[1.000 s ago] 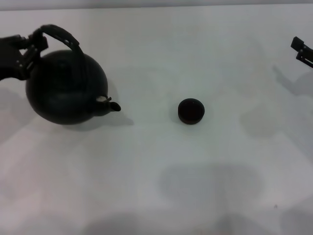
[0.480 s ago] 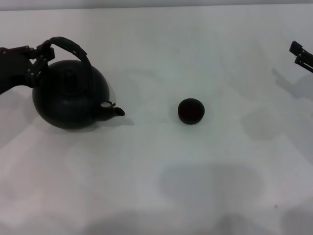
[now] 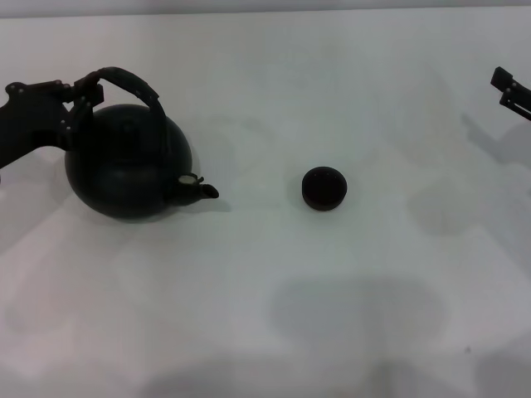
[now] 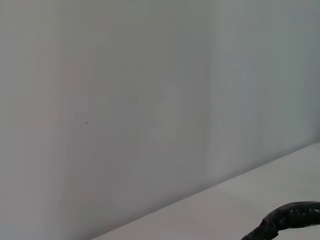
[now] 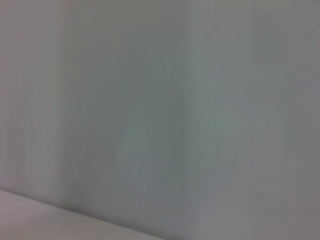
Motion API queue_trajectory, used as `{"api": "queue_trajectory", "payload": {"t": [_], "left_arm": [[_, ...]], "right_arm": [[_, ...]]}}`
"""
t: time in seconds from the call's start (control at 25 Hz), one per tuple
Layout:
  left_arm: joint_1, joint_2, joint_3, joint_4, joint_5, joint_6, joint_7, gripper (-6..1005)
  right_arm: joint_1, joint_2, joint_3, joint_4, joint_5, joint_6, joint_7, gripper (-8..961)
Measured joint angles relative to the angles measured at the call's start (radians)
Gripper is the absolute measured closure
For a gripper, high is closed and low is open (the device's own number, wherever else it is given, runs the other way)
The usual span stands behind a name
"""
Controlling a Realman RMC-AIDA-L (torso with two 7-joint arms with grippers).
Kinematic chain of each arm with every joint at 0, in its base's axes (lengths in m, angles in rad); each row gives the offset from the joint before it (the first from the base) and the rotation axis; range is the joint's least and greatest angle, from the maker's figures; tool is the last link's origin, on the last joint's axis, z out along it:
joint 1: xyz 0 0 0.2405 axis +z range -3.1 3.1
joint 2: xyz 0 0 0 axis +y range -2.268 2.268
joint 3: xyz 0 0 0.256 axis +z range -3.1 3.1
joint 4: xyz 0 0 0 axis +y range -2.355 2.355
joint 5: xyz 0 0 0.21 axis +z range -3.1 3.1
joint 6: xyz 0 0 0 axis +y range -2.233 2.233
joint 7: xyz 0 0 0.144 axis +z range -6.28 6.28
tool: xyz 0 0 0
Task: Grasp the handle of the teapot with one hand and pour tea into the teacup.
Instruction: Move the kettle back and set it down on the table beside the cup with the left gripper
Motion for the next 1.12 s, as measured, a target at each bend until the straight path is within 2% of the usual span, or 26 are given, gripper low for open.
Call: {"api": "queue_trajectory", "payload": {"t": [0.4,1.12], "left_arm": [[-0.036,-0.003,0.005,-0.032,0.005,-0.043,0.007,882],[-0.04,0.0,0.03,-0.041,0.007,-0.052,0.005,869]], "right_arm": [[0.001,0.0,0.006,0.001,0.0,-0.008,-0.002,93],[0.003,0.0,0.006,0.005,0.005,-0.021,-0.003,93]]}}
